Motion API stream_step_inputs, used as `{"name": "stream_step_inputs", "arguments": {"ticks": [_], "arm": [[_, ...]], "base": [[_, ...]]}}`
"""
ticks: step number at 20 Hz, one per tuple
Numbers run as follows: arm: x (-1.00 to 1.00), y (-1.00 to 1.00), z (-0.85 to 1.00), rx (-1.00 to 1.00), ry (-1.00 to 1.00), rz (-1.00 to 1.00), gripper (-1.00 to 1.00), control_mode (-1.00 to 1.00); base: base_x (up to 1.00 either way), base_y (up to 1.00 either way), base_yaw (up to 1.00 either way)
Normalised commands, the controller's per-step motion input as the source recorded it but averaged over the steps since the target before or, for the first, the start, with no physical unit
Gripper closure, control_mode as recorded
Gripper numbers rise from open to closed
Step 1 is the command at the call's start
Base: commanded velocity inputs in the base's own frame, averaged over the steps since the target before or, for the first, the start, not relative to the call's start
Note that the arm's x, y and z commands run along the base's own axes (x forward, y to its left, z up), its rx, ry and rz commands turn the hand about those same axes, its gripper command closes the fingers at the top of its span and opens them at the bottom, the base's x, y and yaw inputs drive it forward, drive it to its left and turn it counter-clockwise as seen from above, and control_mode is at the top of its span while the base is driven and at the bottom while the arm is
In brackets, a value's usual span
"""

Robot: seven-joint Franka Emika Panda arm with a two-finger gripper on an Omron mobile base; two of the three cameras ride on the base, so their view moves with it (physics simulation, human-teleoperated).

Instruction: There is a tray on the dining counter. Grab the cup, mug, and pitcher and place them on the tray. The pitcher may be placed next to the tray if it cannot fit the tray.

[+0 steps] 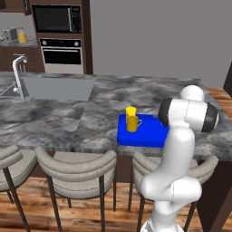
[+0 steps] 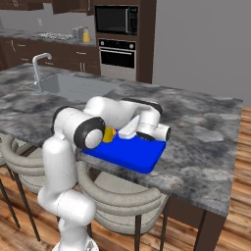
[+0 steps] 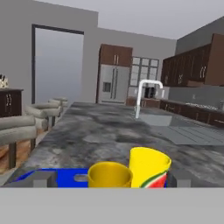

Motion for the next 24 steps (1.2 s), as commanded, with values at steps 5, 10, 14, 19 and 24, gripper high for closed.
{"name": "stream_step_inputs", "arguments": {"ticks": [5,10,14,19,24], "arm": [[-0.34,0.0,0.77,-0.07,0.01,-0.35,-1.0,-1.0],[-0.21,0.0,0.99,-0.07,0.12,-0.36,-1.0,-1.0],[-0.23,0.0,0.89,-0.12,0.16,-0.37,-1.0,-1.0],[-0.19,0.06,0.85,-0.14,0.22,-0.38,-1.0,-1.0],[-0.22,0.0,0.88,-0.09,0.3,-0.35,-1.0,-1.0]], "base": [[0.0,0.0,0.0],[0.0,0.0,0.0],[0.0,0.0,0.0],[0.0,0.0,0.0],[0.0,0.0,0.0]]}}
